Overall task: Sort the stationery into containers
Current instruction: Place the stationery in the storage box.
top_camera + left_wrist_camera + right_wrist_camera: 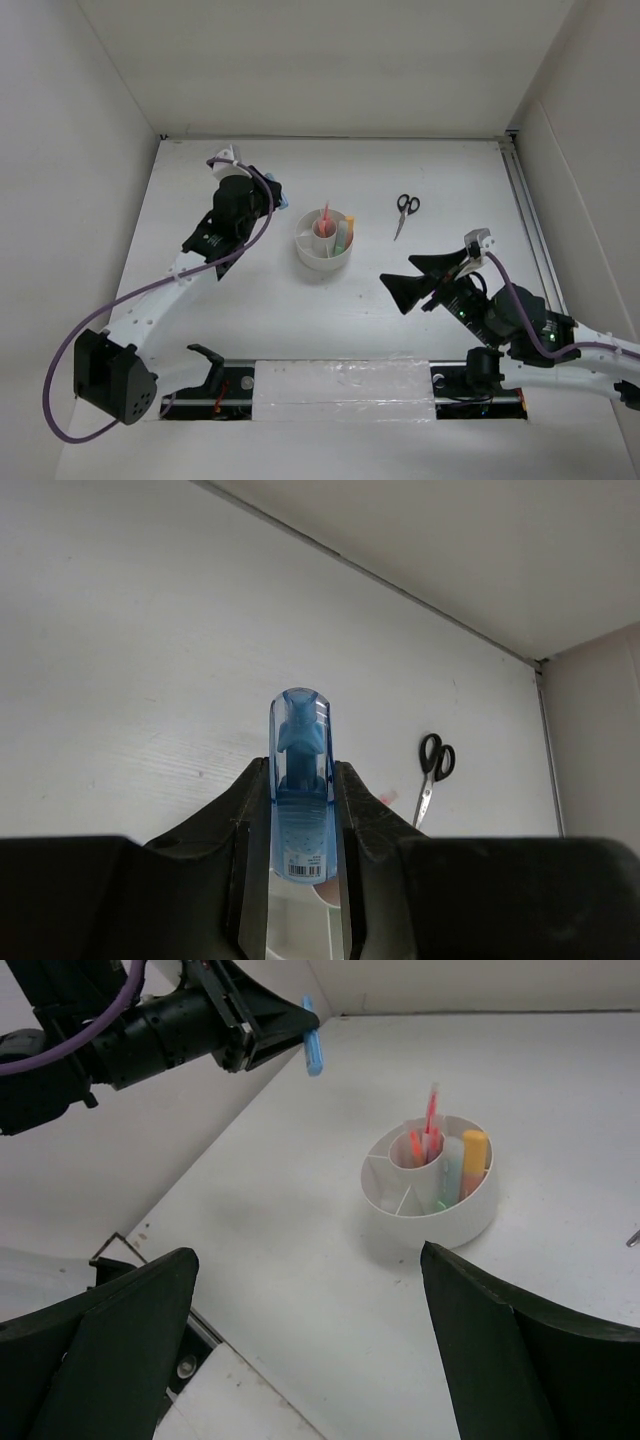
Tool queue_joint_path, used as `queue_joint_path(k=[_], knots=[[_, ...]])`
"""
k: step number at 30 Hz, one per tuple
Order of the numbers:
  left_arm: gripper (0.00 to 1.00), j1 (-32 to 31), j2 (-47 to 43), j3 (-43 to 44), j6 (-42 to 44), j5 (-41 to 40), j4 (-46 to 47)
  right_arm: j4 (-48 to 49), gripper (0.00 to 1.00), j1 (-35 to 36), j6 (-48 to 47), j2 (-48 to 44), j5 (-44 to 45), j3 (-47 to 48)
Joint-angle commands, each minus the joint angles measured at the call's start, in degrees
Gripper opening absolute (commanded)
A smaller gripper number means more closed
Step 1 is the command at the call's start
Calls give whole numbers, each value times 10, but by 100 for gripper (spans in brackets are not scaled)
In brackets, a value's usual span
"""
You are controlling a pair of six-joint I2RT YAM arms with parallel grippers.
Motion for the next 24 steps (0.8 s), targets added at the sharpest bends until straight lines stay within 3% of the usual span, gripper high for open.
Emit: queue_joint_path(k=[1,5,24], knots=[[0,-2,22,17,35,29,93,2,99,6,5,2,18,24],[0,-2,27,-16,59,52,159,-10,99,6,15,2,18,24],[0,-2,104,-84,78,152,303,-42,99,6,39,-24,2,30]])
